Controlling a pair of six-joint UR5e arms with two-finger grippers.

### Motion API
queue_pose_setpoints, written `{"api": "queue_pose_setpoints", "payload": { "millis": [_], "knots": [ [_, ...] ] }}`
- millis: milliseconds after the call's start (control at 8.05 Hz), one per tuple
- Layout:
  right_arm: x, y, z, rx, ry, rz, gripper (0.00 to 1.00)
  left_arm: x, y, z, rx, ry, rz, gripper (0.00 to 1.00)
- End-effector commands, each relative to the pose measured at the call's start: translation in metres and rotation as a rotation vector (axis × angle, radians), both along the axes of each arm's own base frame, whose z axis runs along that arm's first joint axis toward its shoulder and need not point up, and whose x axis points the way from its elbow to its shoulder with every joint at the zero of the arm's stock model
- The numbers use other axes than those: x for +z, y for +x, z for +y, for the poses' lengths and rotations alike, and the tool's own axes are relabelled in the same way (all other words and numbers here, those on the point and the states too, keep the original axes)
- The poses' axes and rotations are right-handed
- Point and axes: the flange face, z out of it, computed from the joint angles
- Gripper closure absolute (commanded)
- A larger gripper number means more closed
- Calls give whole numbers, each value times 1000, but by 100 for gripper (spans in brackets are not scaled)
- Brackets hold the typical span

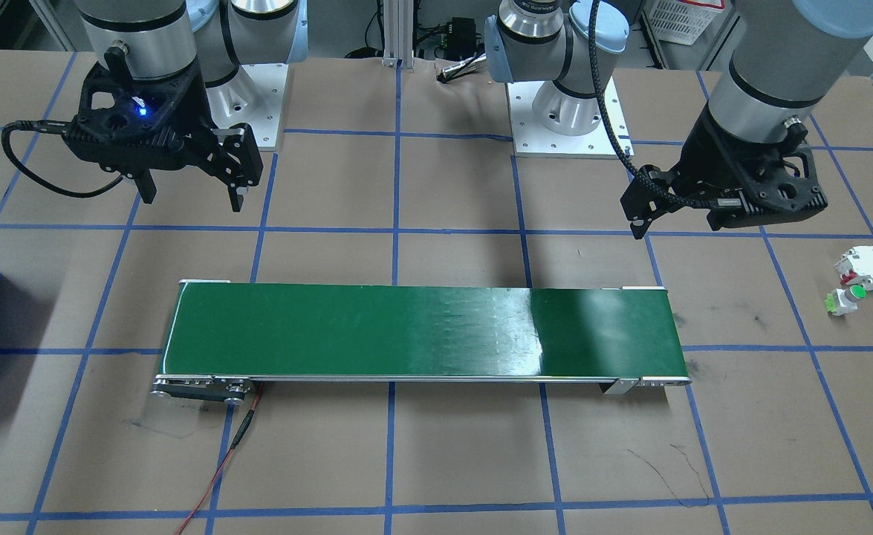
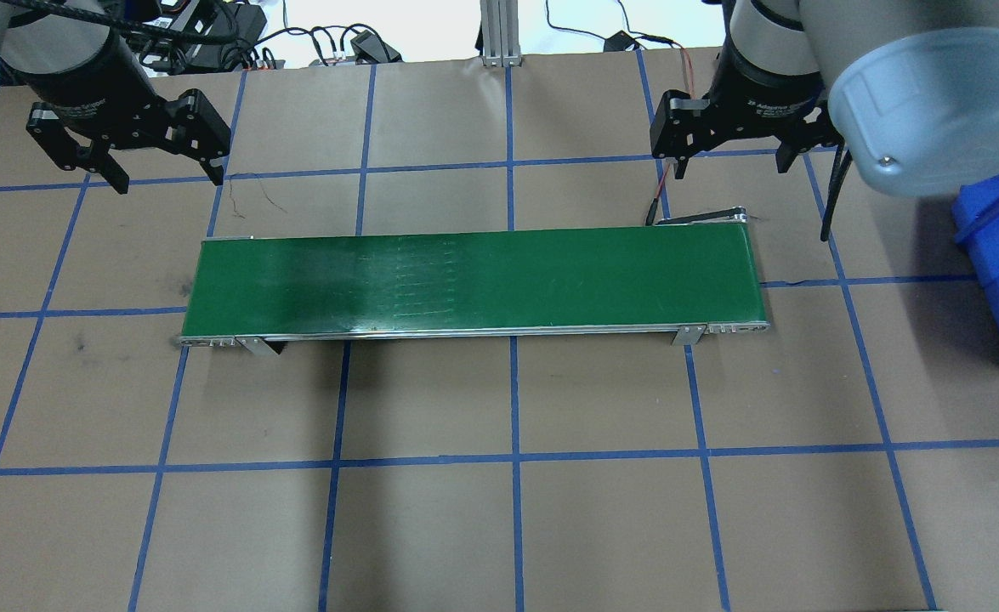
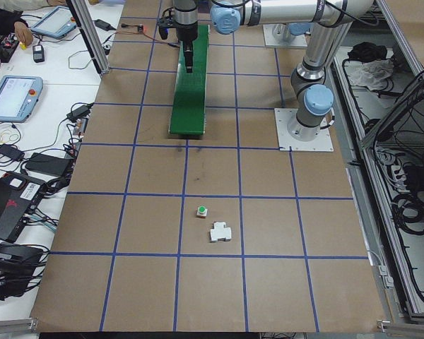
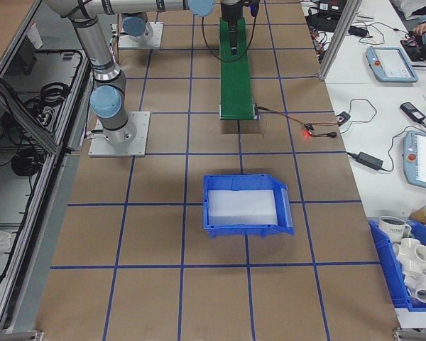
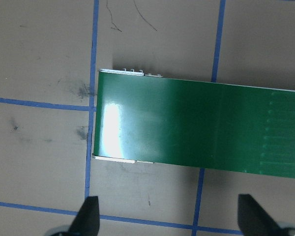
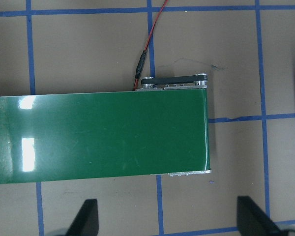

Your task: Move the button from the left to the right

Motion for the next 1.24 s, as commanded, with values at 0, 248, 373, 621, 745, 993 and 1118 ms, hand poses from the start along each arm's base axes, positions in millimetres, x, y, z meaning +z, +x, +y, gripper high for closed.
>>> {"api": "queue_pose_setpoints", "payload": {
  "millis": [0, 248, 373, 621, 745, 993, 1118],
  "knots": [
    [1, 0, 0, -3, -7, -1, 0, 3, 3, 2, 0, -5, -6, 0],
    [-1, 0, -1, -3, -2, 1, 0, 4, 23, 2, -2, 13, -143, 0],
    [-1, 0, -1, -3, -2, 1, 0, 2, 29, 1, -39, 29, -177, 0],
    [-2, 0, -1, -5, -1, 3, 0, 7, 78, 0, -105, 51, -168, 0],
    [-1, 0, -2, -3, -6, 4, 0, 6, 128, 2, -93, 68, -163, 0],
    [-3, 0, -2, -5, 2, 3, 0, -16, 194, -7, -58, 26, -71, 0],
    [-4, 0, -1, -5, 8, 5, 0, -28, 211, -11, -136, 55, -63, 0]
  ]
}}
